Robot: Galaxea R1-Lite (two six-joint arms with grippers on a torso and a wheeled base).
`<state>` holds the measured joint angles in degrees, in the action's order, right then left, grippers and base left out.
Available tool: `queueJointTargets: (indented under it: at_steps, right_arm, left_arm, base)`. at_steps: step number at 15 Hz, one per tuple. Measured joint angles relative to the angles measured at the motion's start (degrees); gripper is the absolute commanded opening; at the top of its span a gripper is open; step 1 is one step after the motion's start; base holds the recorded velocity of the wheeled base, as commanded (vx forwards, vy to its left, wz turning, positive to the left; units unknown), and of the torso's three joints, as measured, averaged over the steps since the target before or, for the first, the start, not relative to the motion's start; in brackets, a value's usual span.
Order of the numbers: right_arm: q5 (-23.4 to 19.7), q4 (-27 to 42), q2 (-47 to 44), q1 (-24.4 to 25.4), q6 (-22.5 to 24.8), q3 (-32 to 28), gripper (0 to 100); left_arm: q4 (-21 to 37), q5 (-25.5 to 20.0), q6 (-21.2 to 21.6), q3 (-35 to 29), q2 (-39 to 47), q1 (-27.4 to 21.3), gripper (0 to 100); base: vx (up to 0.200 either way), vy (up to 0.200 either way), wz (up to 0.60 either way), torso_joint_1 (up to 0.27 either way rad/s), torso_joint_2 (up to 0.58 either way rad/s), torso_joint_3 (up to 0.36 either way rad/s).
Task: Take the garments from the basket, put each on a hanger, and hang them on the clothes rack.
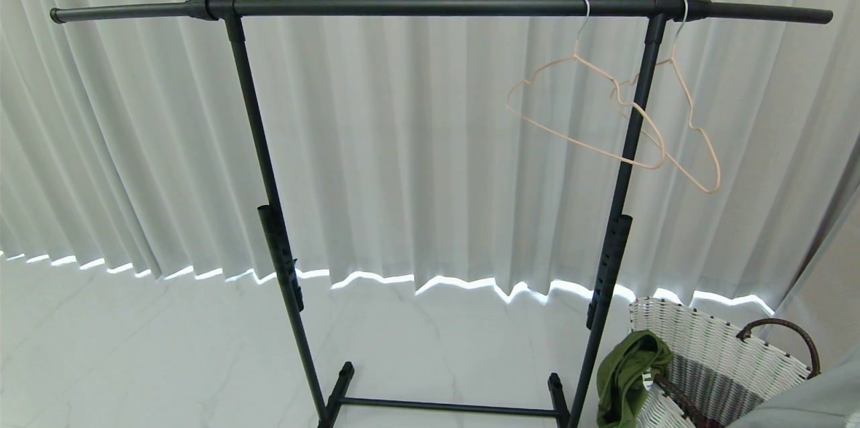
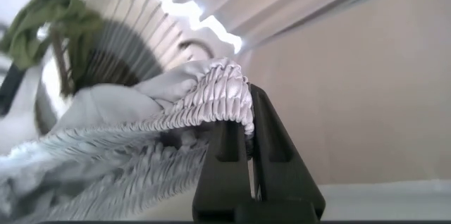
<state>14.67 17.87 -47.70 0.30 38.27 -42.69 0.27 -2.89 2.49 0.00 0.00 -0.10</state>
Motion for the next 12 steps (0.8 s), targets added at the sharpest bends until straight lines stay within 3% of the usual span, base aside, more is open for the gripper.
queueJointTargets:
  at_steps: [8, 12]
  right_arm:
    - [-0.5, -0.9, 2.3, 4.0, -1.1, -0.7, 0]
    - [-0.4, -1.3, 1.7, 8.9, -1.5, -0.6, 0]
  left_arm:
    - [0.0, 0.0, -0.3, 0.0, 0.0, 0.0, 100]
    - [0.0, 0.0, -0.1, 0.0, 0.0, 0.0, 100]
  base:
    - [-0.200, 0.000, 0.00, 0.005, 0.00, 0.005]
    - [0.000, 0.000, 0.00, 0.000, 0.00, 0.000]
